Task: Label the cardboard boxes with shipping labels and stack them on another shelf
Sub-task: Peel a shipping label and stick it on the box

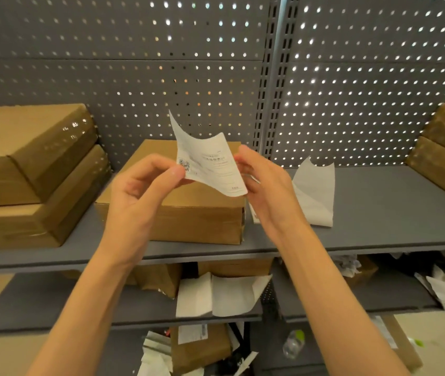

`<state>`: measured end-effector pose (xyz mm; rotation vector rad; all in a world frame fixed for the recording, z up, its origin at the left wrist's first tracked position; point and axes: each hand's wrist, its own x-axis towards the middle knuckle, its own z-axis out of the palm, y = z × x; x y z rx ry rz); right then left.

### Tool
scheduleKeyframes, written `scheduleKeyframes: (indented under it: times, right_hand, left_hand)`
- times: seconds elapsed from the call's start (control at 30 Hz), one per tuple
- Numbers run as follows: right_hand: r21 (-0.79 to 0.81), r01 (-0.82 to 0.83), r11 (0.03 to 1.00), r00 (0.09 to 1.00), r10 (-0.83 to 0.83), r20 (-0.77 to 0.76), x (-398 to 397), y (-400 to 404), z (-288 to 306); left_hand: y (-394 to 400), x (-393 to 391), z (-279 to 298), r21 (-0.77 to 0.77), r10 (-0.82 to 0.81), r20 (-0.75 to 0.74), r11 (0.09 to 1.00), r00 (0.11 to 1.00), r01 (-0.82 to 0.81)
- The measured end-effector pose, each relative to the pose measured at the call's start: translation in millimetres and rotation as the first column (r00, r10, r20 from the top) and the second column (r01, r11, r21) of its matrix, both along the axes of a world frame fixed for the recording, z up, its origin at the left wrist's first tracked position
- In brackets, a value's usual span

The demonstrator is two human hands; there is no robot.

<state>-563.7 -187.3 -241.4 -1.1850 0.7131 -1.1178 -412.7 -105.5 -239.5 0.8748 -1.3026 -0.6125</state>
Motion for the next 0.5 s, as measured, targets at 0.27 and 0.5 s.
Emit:
scheduleKeyframes:
  times: [0.27,0.5]
  right_hand:
    - [-0.067,0.17,0.983,0.985,-0.169,0.02,23.1,-17.8,11.4]
    - [-0.103,0.343,0.934,0.939,-0.337,0.073,54.6,-42.3,18.1]
  left_hand:
    - [-25.3,26.9,-1.8,0.038,0.092,0.0,0.995,0.996,-0.092]
    - [-57.6,48.5,-1.6,0.109,0.397,0.062,0.909,0.916,-0.401]
